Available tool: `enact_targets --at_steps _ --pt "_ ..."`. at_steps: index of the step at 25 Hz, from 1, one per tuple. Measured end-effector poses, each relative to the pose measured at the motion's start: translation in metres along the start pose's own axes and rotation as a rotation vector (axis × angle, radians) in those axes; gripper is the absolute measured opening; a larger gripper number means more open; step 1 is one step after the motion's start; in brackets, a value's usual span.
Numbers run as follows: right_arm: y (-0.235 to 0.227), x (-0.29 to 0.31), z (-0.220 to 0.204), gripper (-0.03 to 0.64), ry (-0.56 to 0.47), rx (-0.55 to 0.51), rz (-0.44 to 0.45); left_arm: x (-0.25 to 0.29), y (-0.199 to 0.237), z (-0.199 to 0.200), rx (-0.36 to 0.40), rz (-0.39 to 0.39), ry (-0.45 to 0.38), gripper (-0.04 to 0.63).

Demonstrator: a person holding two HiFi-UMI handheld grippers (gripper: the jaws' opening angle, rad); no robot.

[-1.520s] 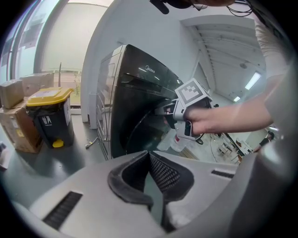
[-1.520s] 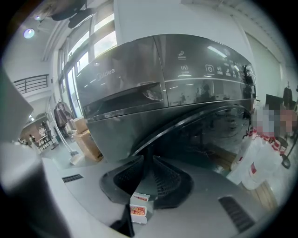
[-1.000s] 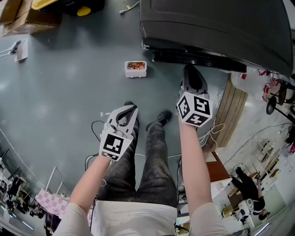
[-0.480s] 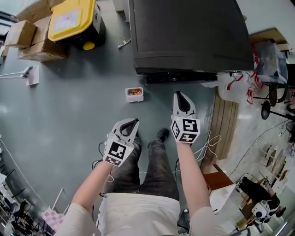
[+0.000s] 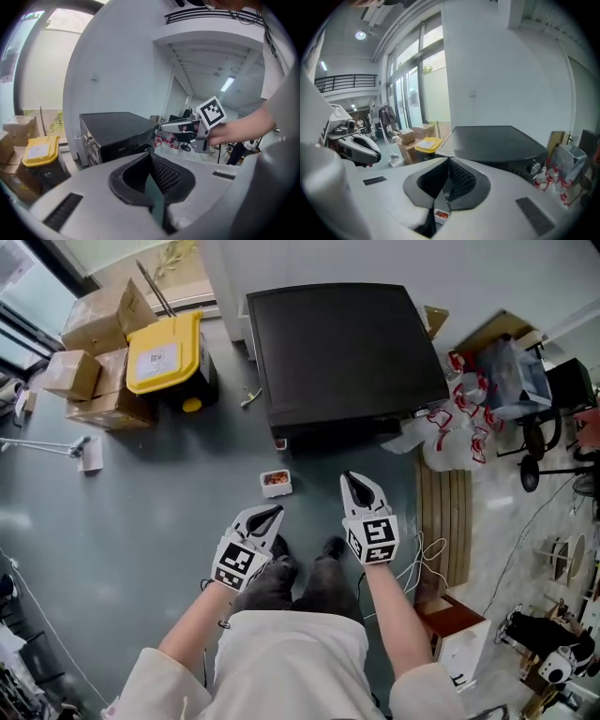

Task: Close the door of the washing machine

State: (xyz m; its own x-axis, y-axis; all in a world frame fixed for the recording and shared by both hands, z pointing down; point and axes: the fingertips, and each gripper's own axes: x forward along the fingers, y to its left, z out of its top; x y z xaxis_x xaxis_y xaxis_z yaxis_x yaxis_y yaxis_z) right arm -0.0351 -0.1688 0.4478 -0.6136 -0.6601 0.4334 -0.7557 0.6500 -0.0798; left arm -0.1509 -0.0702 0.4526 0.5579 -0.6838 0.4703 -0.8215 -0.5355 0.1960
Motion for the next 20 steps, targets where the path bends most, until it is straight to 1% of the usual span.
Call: enact_targets --at_steps 2,4,7,9,12,14,18,20 --pt "0.009 -0.024 0.023 0.035 -0.017 -0.025 0.018 -0.015 -0.008 0.019 0.023 -0.014 -0.008 0.009" --pt "0.014 -0.047 0.047 0.035 -0.039 -0.035 0.024 -0.030 -0.013 0.039 0.064 -0.023 -0.020 0.009" --pt "0.017 -0.077 0.076 0.035 -0.070 -0.018 0.016 -0.052 -0.016 0.065 0.116 -0.025 -0.031 0.009" --pt "0.019 -0.097 0.090 0.035 -0.078 0.000 0.007 -0.067 -0.019 0.080 0.113 -0.020 -0.044 0.009" --pt "0.029 -0.123 0.103 0.035 -0.064 0.002 0.024 -0.087 -0.024 0.102 0.061 -0.001 -0.082 0.009" --pt "0.037 -0.138 0.107 0.035 -0.055 0.001 0.036 -0.099 -0.030 0.112 0.044 0.007 -0.110 0.009" --pt "0.045 -0.166 0.118 0.035 -0.063 0.047 0.058 -0.117 -0.043 0.131 0.059 0.015 -0.149 0.009" --pt "0.045 -0.178 0.124 0.035 -0.068 0.032 0.068 -0.123 -0.051 0.139 0.075 0.022 -0.160 0.009"
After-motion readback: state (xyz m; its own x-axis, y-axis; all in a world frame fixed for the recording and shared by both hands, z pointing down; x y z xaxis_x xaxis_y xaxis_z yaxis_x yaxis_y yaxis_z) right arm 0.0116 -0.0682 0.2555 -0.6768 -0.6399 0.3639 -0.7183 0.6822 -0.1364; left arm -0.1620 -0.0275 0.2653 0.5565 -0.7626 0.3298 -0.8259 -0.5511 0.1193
